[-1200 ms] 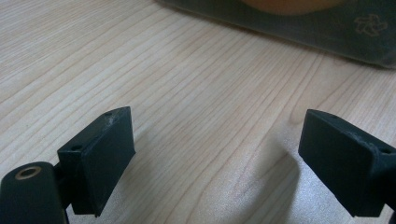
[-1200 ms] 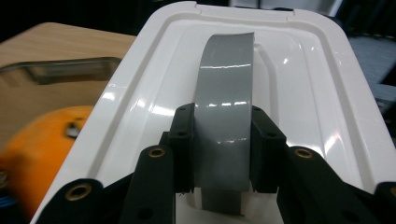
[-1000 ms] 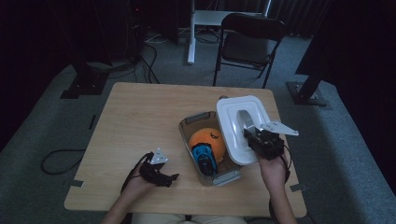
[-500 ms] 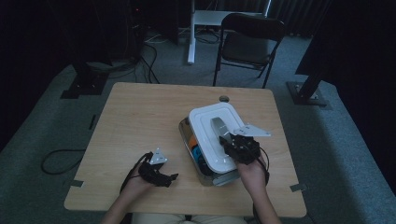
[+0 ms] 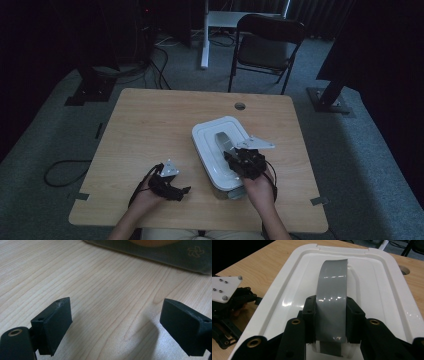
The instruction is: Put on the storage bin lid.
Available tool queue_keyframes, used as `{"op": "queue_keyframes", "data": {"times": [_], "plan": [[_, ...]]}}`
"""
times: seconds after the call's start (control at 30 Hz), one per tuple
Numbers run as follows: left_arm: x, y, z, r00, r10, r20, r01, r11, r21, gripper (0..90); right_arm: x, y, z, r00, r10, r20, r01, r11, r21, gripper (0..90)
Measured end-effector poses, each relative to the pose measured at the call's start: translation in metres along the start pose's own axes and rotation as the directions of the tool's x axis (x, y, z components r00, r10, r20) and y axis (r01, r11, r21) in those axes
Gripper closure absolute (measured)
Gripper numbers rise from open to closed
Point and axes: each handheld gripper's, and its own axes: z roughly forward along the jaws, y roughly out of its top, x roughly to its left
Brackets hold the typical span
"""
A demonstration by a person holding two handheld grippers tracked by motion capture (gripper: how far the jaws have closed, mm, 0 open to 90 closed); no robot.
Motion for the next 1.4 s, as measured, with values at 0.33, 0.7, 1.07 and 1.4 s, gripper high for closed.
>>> {"op": "queue_keyframes", "data": {"times": [0.33, 0.7, 1.07, 1.4], "plan": [[-0.002, 0.0, 0.002, 1.0, -0.008, 0.001, 0.008, 1.0, 0.002, 11.3, 0.002, -0.008, 0.001, 0.9999, 0.012, -0.003, -0.012, 1.0, -0.006, 67.1], [-0.002, 0.001, 0.003, 0.9999, -0.014, -0.007, 0.014, 0.9999, 0.008, 11.3, 0.007, -0.008, 0.006, 0.9999, -0.003, 0.013, 0.002, 1.0, 0.009, 67.0], [-0.002, 0.003, 0.001, 0.9995, -0.029, -0.014, 0.029, 0.9996, 0.002, 11.4, 0.002, -0.007, 0.004, 0.9979, 0.03, -0.057, -0.03, 1.0, -0.002, 51.5], [0.0, 0.005, 0.0, 0.9991, -0.043, -0.004, 0.043, 0.9991, -0.007, 11.3, -0.015, -0.005, -0.013, 0.9991, 0.03, -0.03, -0.032, 0.996, -0.08, 34.7]]}}
